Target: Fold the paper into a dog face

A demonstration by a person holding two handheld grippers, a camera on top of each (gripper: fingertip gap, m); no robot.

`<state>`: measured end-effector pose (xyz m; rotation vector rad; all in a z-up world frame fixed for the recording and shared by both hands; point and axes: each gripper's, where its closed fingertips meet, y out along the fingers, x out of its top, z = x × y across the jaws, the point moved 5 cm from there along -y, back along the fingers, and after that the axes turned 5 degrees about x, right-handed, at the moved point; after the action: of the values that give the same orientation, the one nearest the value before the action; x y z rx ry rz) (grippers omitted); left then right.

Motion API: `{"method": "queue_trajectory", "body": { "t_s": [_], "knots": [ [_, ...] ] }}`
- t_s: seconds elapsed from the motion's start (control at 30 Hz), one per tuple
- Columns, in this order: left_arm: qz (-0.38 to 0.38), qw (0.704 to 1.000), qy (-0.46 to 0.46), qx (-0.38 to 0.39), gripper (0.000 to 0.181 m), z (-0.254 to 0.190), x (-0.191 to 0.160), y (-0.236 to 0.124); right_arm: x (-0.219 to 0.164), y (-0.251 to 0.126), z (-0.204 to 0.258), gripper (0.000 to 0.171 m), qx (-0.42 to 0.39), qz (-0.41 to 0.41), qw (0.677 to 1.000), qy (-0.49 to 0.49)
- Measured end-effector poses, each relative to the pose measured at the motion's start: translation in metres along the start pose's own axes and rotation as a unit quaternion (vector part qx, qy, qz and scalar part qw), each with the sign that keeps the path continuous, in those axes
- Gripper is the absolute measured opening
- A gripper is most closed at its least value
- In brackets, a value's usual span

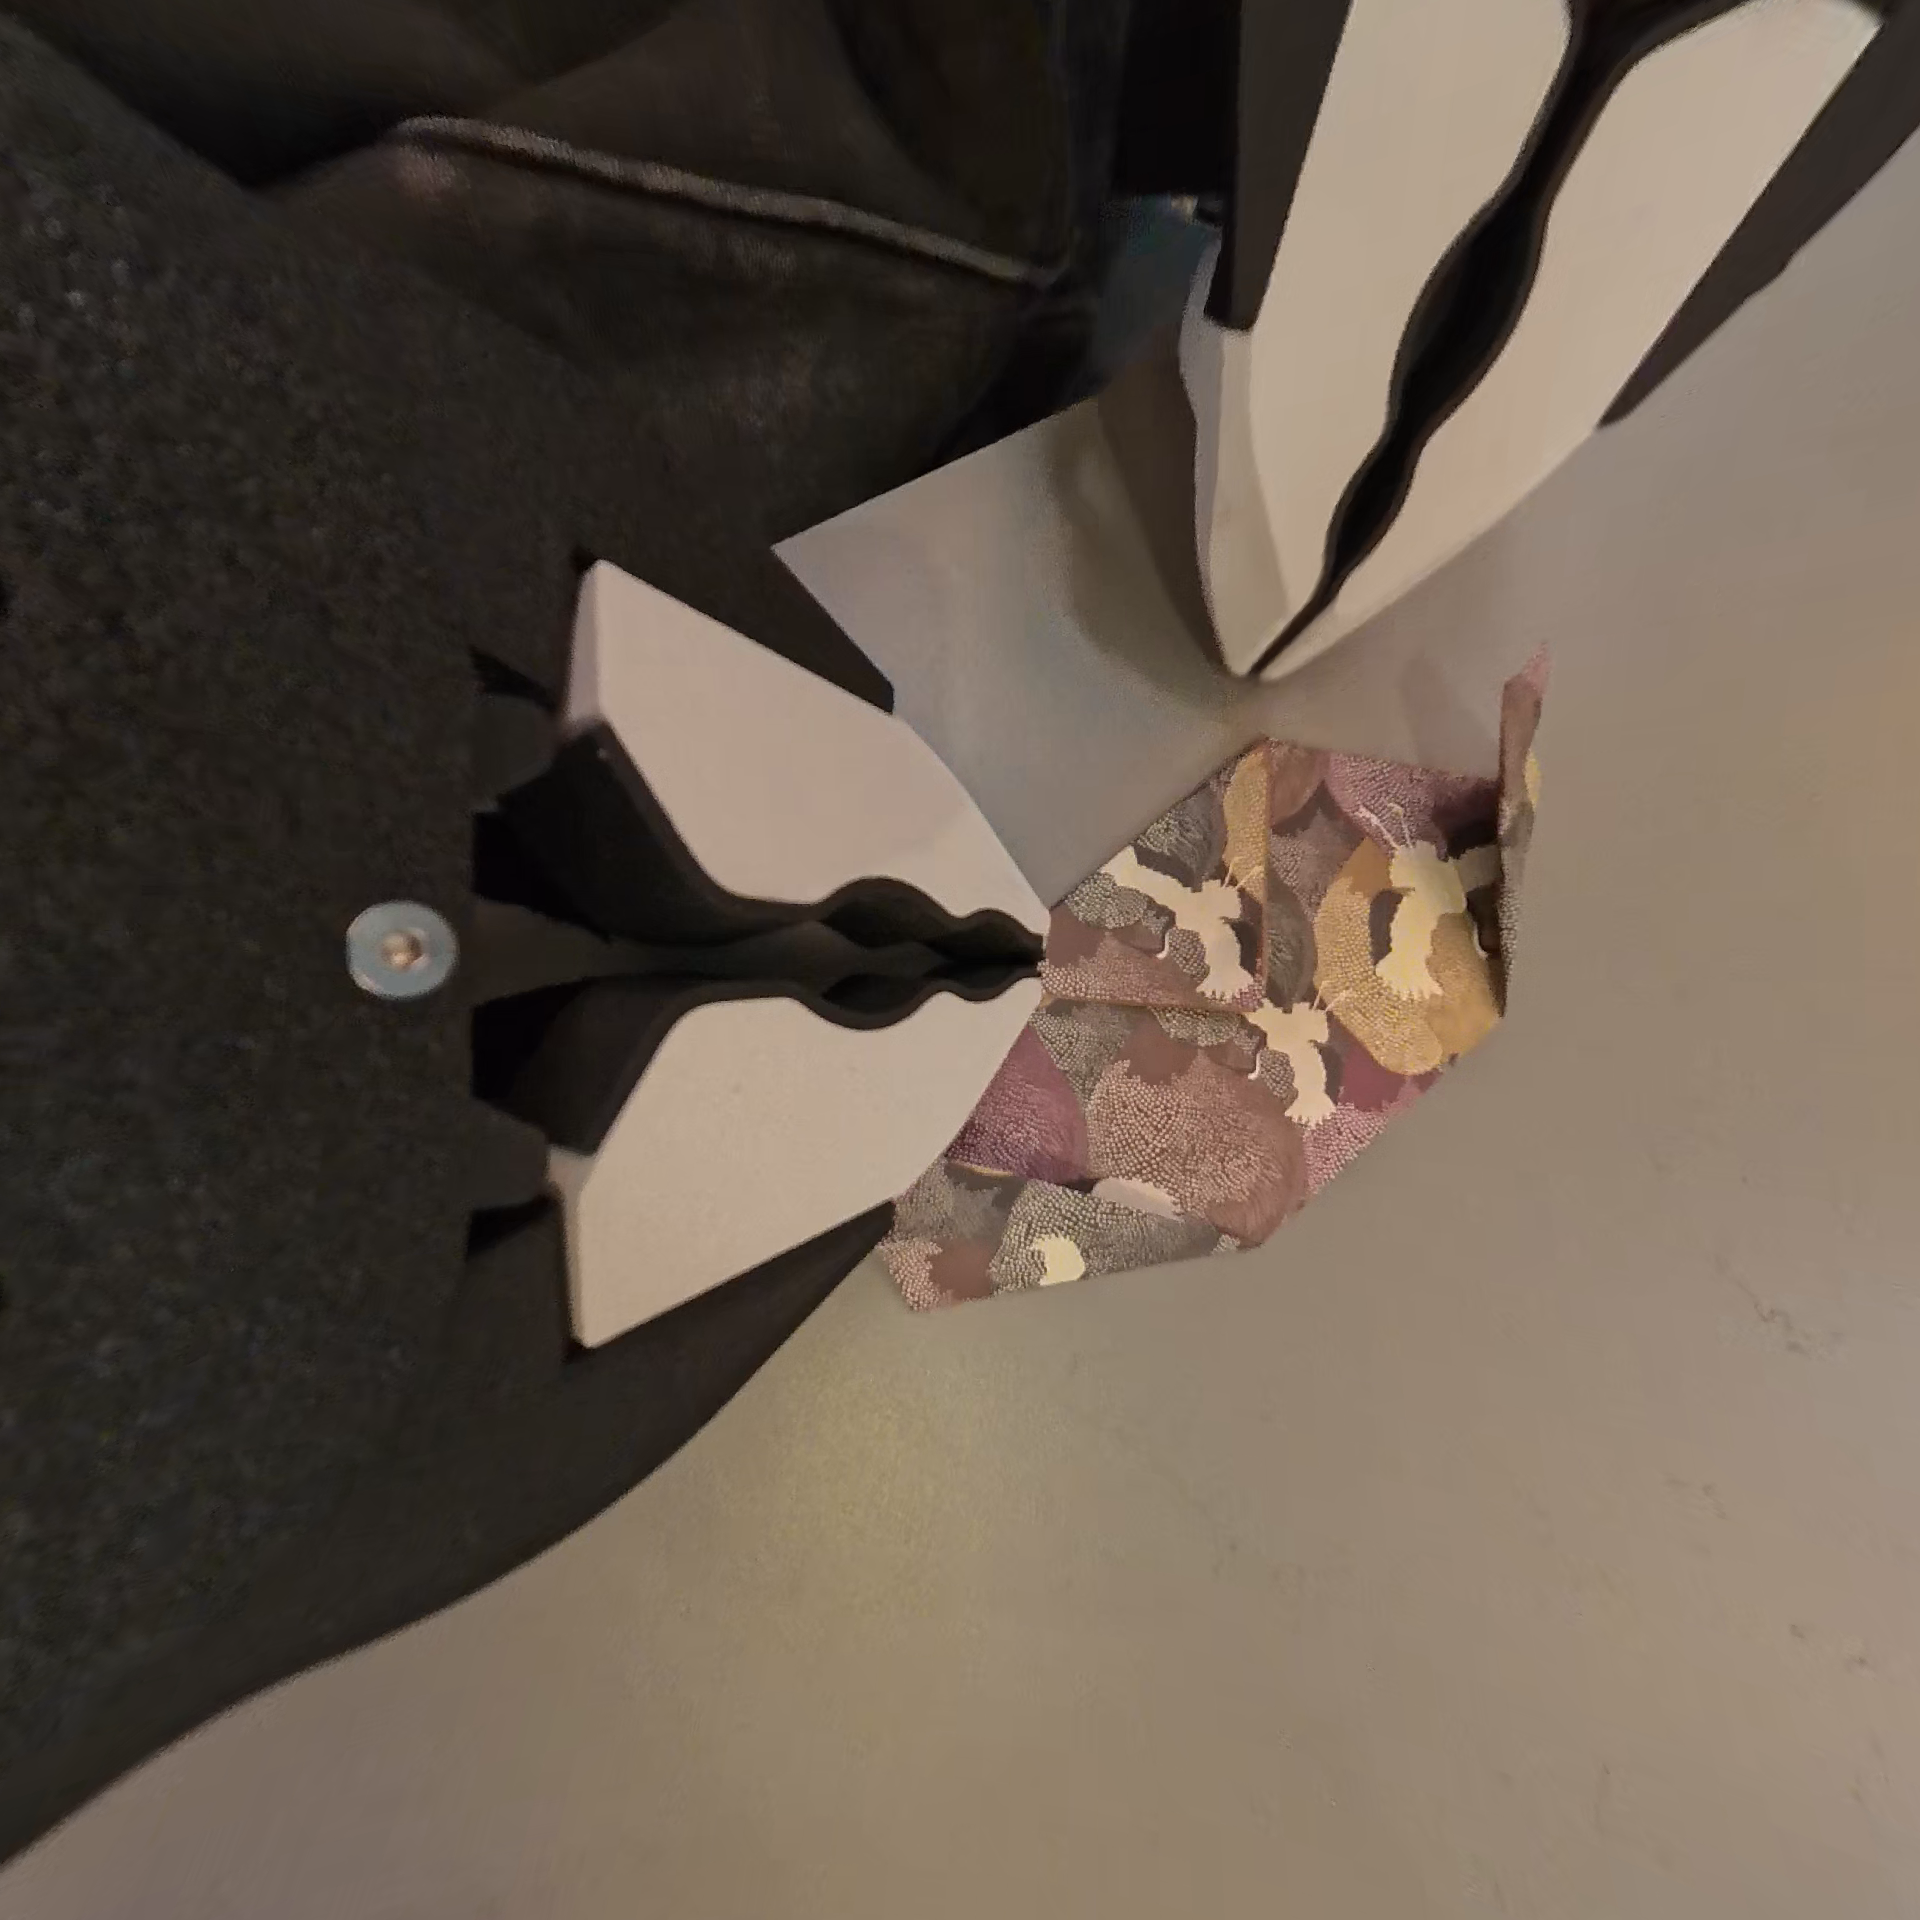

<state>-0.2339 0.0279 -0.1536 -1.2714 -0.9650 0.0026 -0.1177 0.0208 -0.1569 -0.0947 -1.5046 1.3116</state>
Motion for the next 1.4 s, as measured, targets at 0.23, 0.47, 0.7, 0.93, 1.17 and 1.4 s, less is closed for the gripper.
{"method": "queue_trajectory", "body": {
  "t_s": [0.23,0.47,0.7,0.93,1.17,1.4],
  "knots": [
    [-0.047,0.999,0.006,-0.016,0.0,-0.013,0.015,0.0,0.001,0.0,0.0,0.001,-0.001,0.005,1.0,0.001],
    [-0.029,1.0,0.002,-0.008,0.0,-0.015,0.019,0.018,0.0,0.0,0.0,0.001,0.0,0.003,1.0,0.001],
    [-0.019,0.999,-0.026,-0.021,0.0,-0.011,0.018,0.017,0.0,0.0,0.0,0.001,0.003,0.001,1.0,0.003],
    [-0.02,0.998,-0.052,-0.037,0.0,-0.007,0.016,0.015,-0.001,0.0,-0.001,0.001,0.003,-0.001,1.0,0.003],
    [-0.016,0.998,-0.062,-0.019,0.0,0.004,0.01,0.01,-0.001,0.0,-0.001,0.001,0.004,-0.001,1.0,0.003],
    [-0.01,0.999,-0.049,-0.005,0.0,0.019,0.0,0.001,-0.001,-0.001,-0.001,0.001,0.004,-0.001,1.0,0.004]
  ]
}}
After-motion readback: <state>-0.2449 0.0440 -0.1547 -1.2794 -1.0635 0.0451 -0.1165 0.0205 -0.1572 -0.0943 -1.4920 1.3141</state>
